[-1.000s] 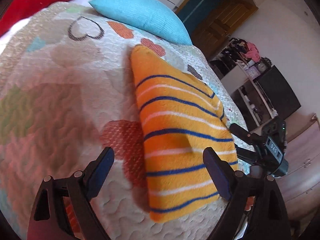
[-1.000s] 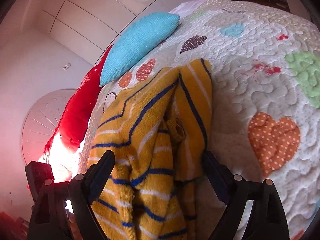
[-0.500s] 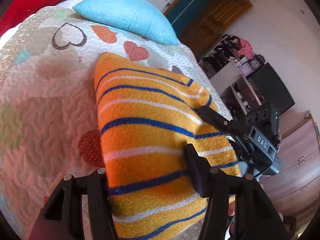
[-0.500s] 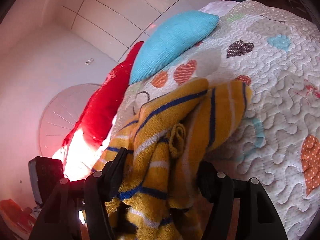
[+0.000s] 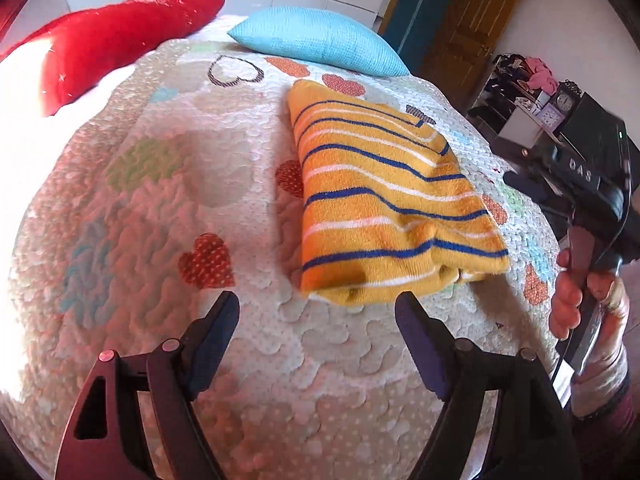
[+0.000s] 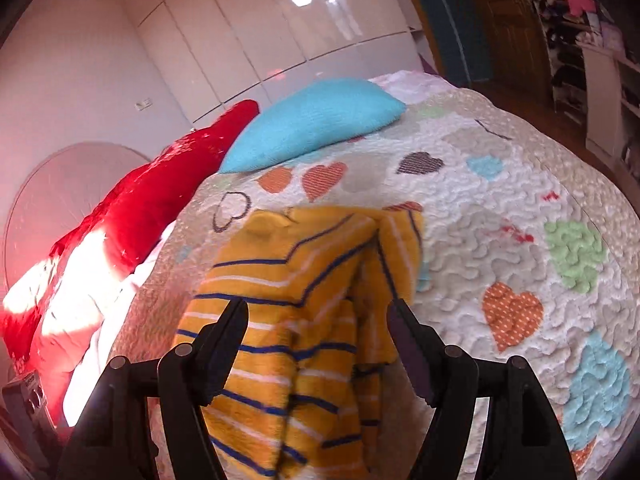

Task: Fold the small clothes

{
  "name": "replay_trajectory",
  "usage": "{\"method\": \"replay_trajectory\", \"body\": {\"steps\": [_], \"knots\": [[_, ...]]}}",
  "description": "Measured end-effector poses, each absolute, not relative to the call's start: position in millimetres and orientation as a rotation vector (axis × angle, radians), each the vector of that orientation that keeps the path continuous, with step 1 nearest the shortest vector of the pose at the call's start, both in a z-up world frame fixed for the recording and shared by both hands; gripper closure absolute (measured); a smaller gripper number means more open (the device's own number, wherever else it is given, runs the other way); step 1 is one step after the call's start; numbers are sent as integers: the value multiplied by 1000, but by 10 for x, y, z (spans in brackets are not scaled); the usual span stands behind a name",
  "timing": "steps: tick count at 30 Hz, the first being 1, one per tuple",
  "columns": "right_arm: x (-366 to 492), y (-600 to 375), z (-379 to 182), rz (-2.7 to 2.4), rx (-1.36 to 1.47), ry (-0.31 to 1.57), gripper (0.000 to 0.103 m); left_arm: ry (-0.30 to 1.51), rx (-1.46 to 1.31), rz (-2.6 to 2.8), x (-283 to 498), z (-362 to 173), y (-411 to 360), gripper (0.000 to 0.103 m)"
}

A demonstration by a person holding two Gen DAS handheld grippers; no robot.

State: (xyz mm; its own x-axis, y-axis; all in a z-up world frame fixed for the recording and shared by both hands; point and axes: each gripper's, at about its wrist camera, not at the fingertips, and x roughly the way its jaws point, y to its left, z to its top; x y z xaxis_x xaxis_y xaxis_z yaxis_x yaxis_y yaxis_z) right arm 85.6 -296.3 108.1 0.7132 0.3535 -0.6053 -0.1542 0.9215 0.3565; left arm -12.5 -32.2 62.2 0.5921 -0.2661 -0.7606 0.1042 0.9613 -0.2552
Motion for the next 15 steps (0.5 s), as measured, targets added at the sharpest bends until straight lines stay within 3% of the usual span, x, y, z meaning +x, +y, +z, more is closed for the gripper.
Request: {"method": "replay_trajectory", "body": {"steps": [3, 7, 9, 10, 11, 15], "knots": [[1070, -2515, 1092, 390, 267, 762, 25, 809, -127, -125, -413, 773, -302, 17], [1397, -2280, 674, 424, 322, 916, 26, 637, -57, -14, -803, 960, -232, 8], [1365, -2387, 564, 382, 324, 896, 33, 557, -21, 36, -961, 1044, -173, 0], [1323, -2460, 542, 371, 327, 886, 43, 516, -4, 60, -1034, 1085, -140, 0], [1259, -2530, 544, 352, 324, 880, 44, 483, 6, 84, -1086, 1117, -82, 0], [862, -2625, 695, 106, 106, 847, 35, 434, -59, 48, -1281, 1157, 152, 0]]}}
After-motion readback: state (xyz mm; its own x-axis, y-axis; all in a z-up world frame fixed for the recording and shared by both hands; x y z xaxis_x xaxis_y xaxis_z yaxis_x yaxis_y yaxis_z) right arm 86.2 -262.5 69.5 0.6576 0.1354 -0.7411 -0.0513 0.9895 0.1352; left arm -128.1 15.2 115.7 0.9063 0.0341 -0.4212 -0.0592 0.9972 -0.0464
